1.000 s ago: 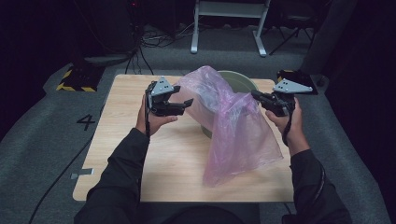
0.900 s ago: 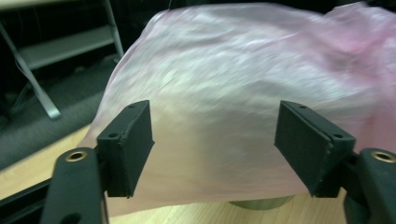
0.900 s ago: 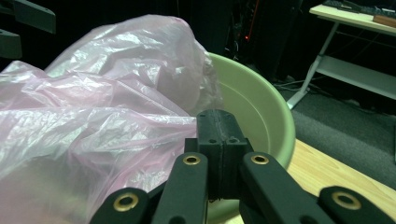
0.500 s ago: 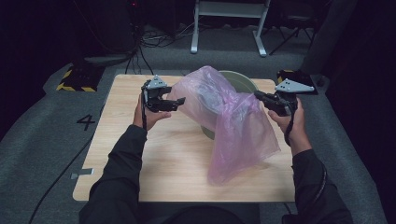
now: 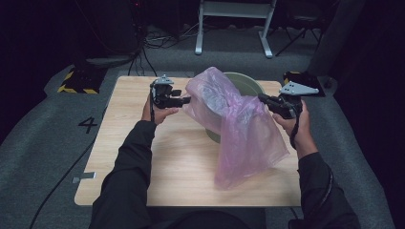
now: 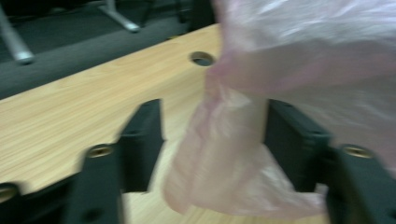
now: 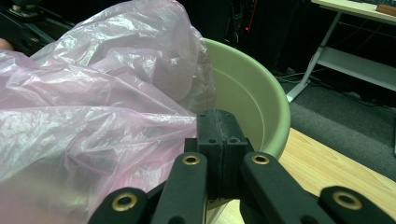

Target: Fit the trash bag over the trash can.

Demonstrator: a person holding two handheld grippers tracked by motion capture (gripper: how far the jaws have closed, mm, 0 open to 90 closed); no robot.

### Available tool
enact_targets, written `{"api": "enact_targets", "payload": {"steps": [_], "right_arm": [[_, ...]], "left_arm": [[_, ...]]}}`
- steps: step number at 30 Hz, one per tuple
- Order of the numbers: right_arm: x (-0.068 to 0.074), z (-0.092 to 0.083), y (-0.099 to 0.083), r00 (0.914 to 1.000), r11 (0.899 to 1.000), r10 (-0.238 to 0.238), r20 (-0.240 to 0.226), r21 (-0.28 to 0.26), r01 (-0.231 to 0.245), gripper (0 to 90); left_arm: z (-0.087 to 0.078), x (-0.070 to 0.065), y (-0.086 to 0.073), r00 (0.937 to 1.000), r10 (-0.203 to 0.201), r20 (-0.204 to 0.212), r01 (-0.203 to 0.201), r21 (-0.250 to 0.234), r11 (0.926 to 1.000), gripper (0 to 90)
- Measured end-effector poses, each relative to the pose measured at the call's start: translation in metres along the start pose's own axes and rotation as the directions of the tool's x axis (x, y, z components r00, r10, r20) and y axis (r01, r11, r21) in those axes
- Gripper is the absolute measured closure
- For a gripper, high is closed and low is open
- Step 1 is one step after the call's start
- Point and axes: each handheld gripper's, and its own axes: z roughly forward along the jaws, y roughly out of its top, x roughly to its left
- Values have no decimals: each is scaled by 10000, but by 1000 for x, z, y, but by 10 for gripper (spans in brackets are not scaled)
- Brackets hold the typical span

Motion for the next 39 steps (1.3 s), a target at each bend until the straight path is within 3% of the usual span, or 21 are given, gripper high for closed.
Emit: {"api": "enact_targets", "payload": {"steps": [4,7,10,12,13,15,17,23,27,31,32,33,35,36,37,39], "right_arm": [[-1,-1,-1,10000,10000,52,-3,-16,-52,900],[-1,-2,-2,10000,10000,50,12,-59,-50,900],[-1,-2,-1,10000,10000,59,38,-61,-58,900],[-1,-3,0,10000,10000,41,60,-60,-40,900],[-1,-3,0,10000,10000,41,60,-60,-40,900],[0,-4,1,10000,10000,22,90,-94,-21,900],[0,-4,2,9999,9999,-14,116,-106,15,900],[2,-2,6,9997,10000,-65,218,5,65,900],[3,0,9,9996,9999,-101,262,47,100,900],[3,2,10,9995,9998,-149,268,141,145,900],[3,2,11,9994,9996,-223,279,153,219,900],[3,2,11,9993,9996,-234,286,161,229,900],[3,2,11,9994,9996,-222,267,151,218,900],[3,1,11,9995,9997,-177,272,152,173,900],[3,1,11,9995,9997,-177,272,152,173,900],[3,0,11,9994,9997,-226,266,142,223,900]], "left_arm": [[7,-5,1,9993,328,-186,-325,145,9994,789],[5,-5,1,9988,385,-313,-387,-52,9992,899],[-1,-6,3,9983,491,-298,-498,-214,9985,900],[-15,-8,7,9978,582,-323,-605,-730,9955,900],[-15,-8,7,9978,582,-323,-605,-730,9955,900],[-35,-12,13,9960,748,-483,-808,-1380,9871,900],[-42,-14,17,9956,810,-478,-876,-1584,9835,900],[-65,-38,46,9857,1618,-475,-1686,-2449,9548,900],[-54,-65,72,9728,2313,-131,-2272,-2490,9415,900],[-40,-80,88,9642,2652,41,-2565,-2395,9364,900],[-30,-88,97,9565,2913,137,-2815,-2182,9344,900],[-25,-92,102,9533,3014,175,-2912,-2105,9332,900],[-20,-95,105,9519,3056,214,-2951,-2031,9336,900],[-9,-101,112,9421,3347,208,-3269,-1658,9304,900],[-9,-101,112,9421,3347,208,-3269,-1658,9304,900],[3,-107,117,9361,3499,348,-3437,-1201,9314,900]]}}
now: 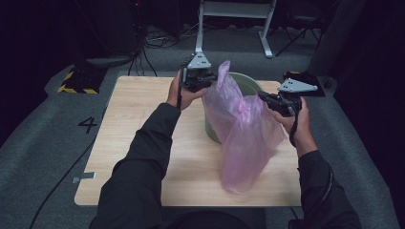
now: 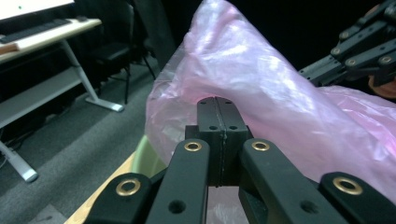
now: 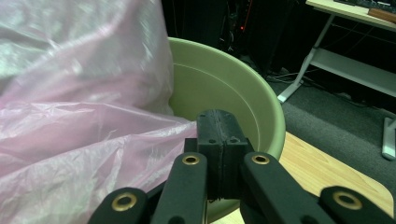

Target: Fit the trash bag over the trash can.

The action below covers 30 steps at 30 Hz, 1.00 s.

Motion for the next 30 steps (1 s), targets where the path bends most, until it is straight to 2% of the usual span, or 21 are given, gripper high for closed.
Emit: {"api": "enact_targets", "payload": {"steps": [1,2,3,4,7,8,9,10,11,13,14,15,18,19,20,21,22,23,24,25,30], "right_arm": [[0,0,0,10000,10000,-1,20,68,1,900],[0,0,0,10000,10000,-1,20,68,1,900],[0,1,0,10000,10000,-31,10,93,31,900],[0,1,0,10000,10000,-31,10,93,31,900],[2,3,1,9999,9998,-110,-28,157,110,900],[2,3,1,9999,9998,-110,-28,157,110,900],[3,4,1,9999,9997,-129,-68,208,130,900],[3,4,1,9999,9997,-129,-68,208,130,900],[4,6,1,9998,9995,-175,-78,258,176,900],[4,7,1,9998,9994,-195,-99,275,197,900],[6,9,2,9996,9992,-234,-126,321,238,900],[7,10,3,9995,9990,-279,-140,354,284,900],[8,12,4,9994,9985,-300,-170,444,307,900],[10,14,4,9992,9979,-365,-184,521,374,900],[10,14,4,9992,9979,-365,-184,521,374,900],[10,16,4,9992,9971,-372,-120,664,379,900],[10,16,4,9992,9971,-372,-120,664,379,900],[10,17,5,9993,9964,-355,-76,769,359,900],[11,18,5,9993,9959,-384,-40,821,386,900],[11,18,6,9993,9955,-385,10,863,383,900],[7,18,5,9992,9951,-340,185,940,322,900]], "left_arm": [[14,-5,3,9993,380,-3,-379,820,9959,900],[14,-5,3,9993,380,-3,-379,820,9959,900],[27,-8,4,9981,582,220,-610,1646,9845,900],[27,-8,4,9981,582,220,-610,1646,9845,899],[44,-11,0,9958,639,658,-788,2573,9631,856],[44,-11,0,9958,639,658,-788,2573,9631,832],[50,-11,-2,9946,621,837,-848,3035,9491,799],[50,-11,-2,9946,621,837,-848,3035,9491,769],[53,-11,-4,9947,684,773,-913,3508,9320,718],[54,-10,-4,9962,701,507,-837,3584,9298,670],[54,-10,-5,9977,656,141,-663,3552,9324,565],[52,-7,-4,9990,439,-25,-404,3374,9405,558],[50,-7,-3,9983,402,-413,-249,3201,9471,456],[49,-5,-3,9916,374,-1240,21,3041,9526,383],[49,-5,-3,9916,374,-1240,21,3041,9526,349],[45,-2,-1,9811,145,-1930,388,2696,9622,343],[45,-2,-1,9811,145,-1930,388,2696,9622,313],[34,4,2,9752,-130,-2211,625,2183,9739,298],[34,4,2,9752,-130,-2211,625,2183,9739,286],[18,8,5,9777,-475,-2048,812,1596,9838,280],[-18,9,4,9870,-689,-1450,854,1109,9902,225]]}}
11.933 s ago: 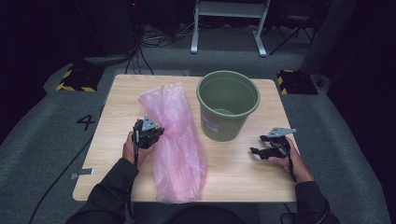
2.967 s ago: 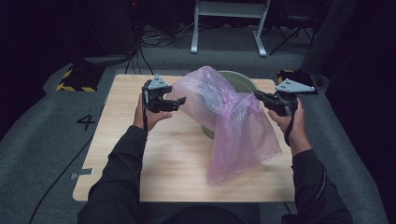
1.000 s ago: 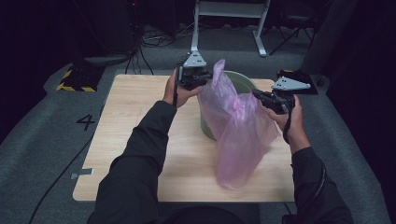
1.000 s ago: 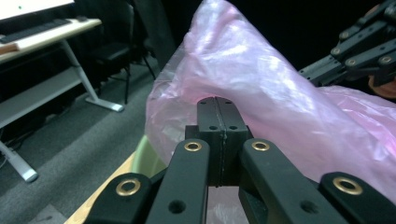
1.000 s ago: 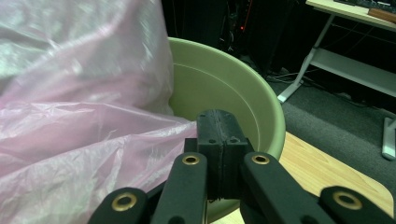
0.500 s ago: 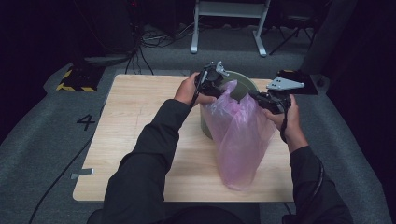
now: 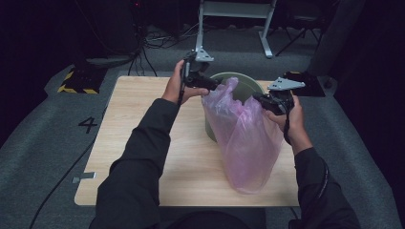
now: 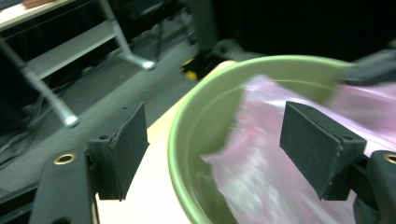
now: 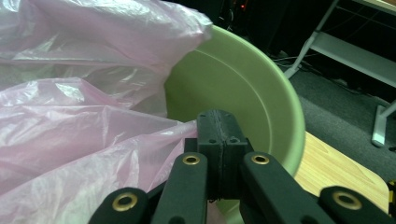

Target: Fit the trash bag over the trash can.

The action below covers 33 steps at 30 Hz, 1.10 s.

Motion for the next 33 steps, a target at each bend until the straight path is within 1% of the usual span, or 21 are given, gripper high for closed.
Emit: {"api": "enact_targets", "payload": {"steps": [2,3,4,5,6,7,8,9,10,11,12,13,14,15,16,17,19,23,28,29,33], "right_arm": [[-1,0,0,10000,10000,54,35,-16,-53,900],[-2,-1,-1,9999,9999,129,114,-19,-129,900],[-2,-1,-1,9999,9999,129,114,-19,-129,900],[-3,-1,-2,9998,9999,147,164,34,-148,900],[-3,-1,-2,9998,9999,147,164,34,-148,900],[-5,0,-2,9996,9998,134,238,111,-136,900],[-5,0,-2,9996,9998,134,238,111,-136,900],[-5,1,-2,9995,9997,130,281,206,-136,900],[-5,1,-2,9995,9997,130,281,206,-136,900],[-4,2,-2,9994,9996,42,332,294,-52,900],[-4,3,-2,9993,9994,46,358,334,-58,900],[-4,3,-2,9993,9994,41,365,340,-54,900],[-4,3,-2,9993,9994,41,365,340,-54,900],[-4,3,-1,9993,9995,20,373,301,-31,900],[-4,3,-1,9993,9995,20,373,301,-31,900],[-4,3,0,9993,9995,84,371,301,-95,900],[-3,2,0,9993,9996,27,367,286,-37,900],[-2,1,0,9995,9998,42,314,196,-48,900],[-1,-1,-2,9997,10000,-8,252,81,6,900],[-1,-1,-2,9998,10000,-33,215,32,32,900],[1,1,-2,9998,9999,-64,183,102,62,900]], "left_arm": [[-18,-6,-13,10000,22,-33,-23,-259,9997,215],[-34,-16,-36,10000,16,53,-12,-735,9973,216],[-34,-16,-36,10000,16,53,-12,-735,9973,218],[-42,-30,-62,9985,-137,538,188,-950,9953,212],[-42,-30,-62,9985,-137,538,188,-950,9953,206],[-44,-44,-87,9961,-255,850,336,-956,9949,211],[-44,-44,-87,9961,-255,850,336,-956,9949,209],[-39,-58,-109,9880,-448,1479,580,-861,9946,209],[-39,-58,-109,9880,-448,1479,580,-861,9946,205],[-30,-72,-123,9815,-510,1846,628,-586,9963,198],[-30,-72,-123,9815,-510,1846,628,-586,9963,203],[-17,-83,-129,9737,-692,2172,752,-195,9970,197],[-17,-83,-129,9737,-692,2172,752,-195,9970,188],[-3,-90,-131,9822,-802,1696,819,-32,9966,191],[-3,-90,-131,9822,-802,1696,819,-32,9966,195],[8,-92,-132,9781,-1219,1685,1253,-92,9921,194],[18,-92,-135,9758,-1587,1505,1626,-140,9866,208],[25,-87,-140,9724,-2033,1141,2104,-537,9761,276],[19,-85,-139,9811,-1884,436,1924,-1218,9737,550],[13,-84,-136,9870,-1599,187,1609,-1522,9752,603],[4,-82,-132,9935,-1097,309,1138,-2181,9693,816]]}}
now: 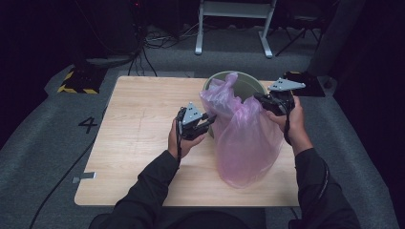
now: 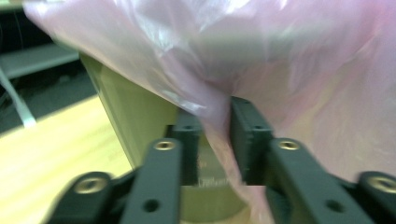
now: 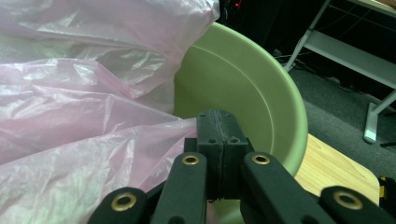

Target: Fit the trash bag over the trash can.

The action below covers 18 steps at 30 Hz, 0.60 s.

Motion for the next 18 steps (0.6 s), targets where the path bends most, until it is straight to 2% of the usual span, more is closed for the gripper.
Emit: {"api": "enact_targets", "payload": {"steps": [2,4,7,8,11,14,16,18], "right_arm": [[1,1,1,10000,10000,-80,38,36,80,900],[1,1,1,10000,10000,-83,42,46,82,900],[0,2,2,9999,9999,-113,124,103,112,900],[-2,2,3,9997,9997,-146,199,194,142,900],[-4,3,3,9996,9995,-88,277,316,80,900],[-4,4,2,9996,9993,-59,284,361,49,900],[-3,4,2,9995,9992,-92,306,388,80,900],[-1,6,2,9995,9989,-171,277,435,158,900]], "left_arm": [[-2,1,1,9999,62,134,-60,-157,9999,893],[-5,2,5,9995,176,260,-167,-342,9993,898],[-11,3,10,9987,404,312,-393,-350,9986,900],[-19,5,13,9979,517,400,-497,-504,9975,900],[-27,8,16,9983,400,428,-377,-545,9978,900],[-40,14,19,9992,355,161,-344,-609,9975,900],[-43,15,21,9993,359,109,-351,-645,9973,900],[-47,17,31,9984,562,-61,-565,-723,9958,900]]}}
